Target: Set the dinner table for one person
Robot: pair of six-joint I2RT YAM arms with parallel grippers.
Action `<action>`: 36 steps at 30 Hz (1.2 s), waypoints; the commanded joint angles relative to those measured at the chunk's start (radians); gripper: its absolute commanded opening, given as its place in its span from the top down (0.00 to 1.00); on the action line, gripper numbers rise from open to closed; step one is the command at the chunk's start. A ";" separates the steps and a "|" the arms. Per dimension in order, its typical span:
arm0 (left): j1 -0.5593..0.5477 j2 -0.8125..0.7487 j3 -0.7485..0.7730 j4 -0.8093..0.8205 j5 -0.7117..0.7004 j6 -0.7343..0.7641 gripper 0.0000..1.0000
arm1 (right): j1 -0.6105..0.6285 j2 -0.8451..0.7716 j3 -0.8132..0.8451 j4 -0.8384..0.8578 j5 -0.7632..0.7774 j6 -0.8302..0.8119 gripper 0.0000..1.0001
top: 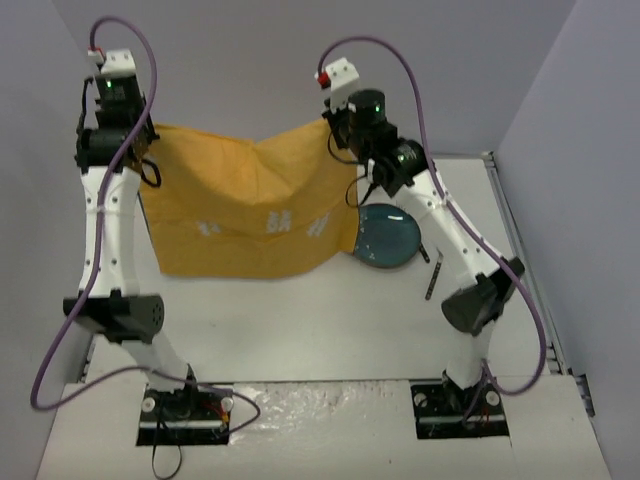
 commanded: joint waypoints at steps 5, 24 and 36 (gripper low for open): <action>0.114 0.181 0.433 0.237 0.233 -0.049 1.00 | -0.080 0.109 0.278 0.334 -0.061 -0.104 1.00; 0.248 -0.319 -0.983 0.646 0.197 0.070 1.00 | 0.170 -0.132 -0.874 0.556 -0.263 -0.028 1.00; 0.250 -0.348 -1.177 0.726 -0.038 0.151 0.97 | 0.241 -0.086 -1.030 0.505 -0.278 0.143 1.00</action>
